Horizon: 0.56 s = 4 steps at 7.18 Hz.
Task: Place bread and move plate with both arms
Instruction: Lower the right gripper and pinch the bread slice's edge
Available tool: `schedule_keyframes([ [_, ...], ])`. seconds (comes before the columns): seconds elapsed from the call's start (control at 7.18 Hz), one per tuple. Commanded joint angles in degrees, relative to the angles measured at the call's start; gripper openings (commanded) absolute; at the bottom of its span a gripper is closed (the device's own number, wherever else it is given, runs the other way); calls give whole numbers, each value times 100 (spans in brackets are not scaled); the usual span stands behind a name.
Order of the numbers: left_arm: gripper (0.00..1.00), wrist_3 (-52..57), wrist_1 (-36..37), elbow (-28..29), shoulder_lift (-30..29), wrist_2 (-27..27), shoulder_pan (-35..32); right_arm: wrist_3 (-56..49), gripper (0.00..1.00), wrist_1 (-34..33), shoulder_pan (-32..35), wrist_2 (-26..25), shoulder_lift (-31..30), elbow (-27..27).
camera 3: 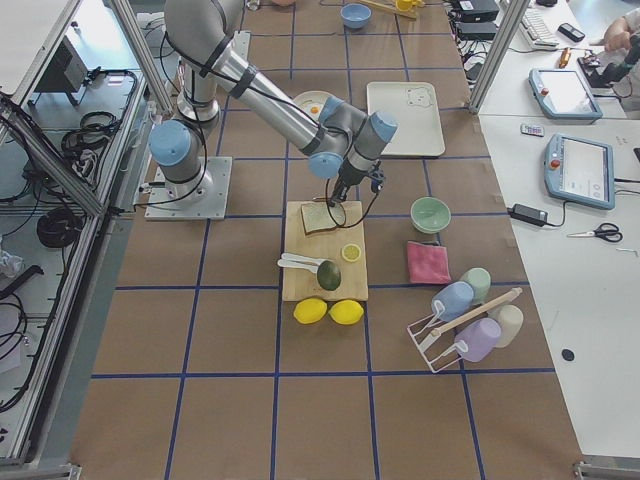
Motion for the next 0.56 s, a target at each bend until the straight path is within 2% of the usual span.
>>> schedule_keyframes([
  [0.0,100,0,0,0,4,-5,-1,-61,0,740,0,35,-218,-384],
  [0.42,100,9,0,0,22,4,8,61,0,1928,175,78,-324,-1403],
])
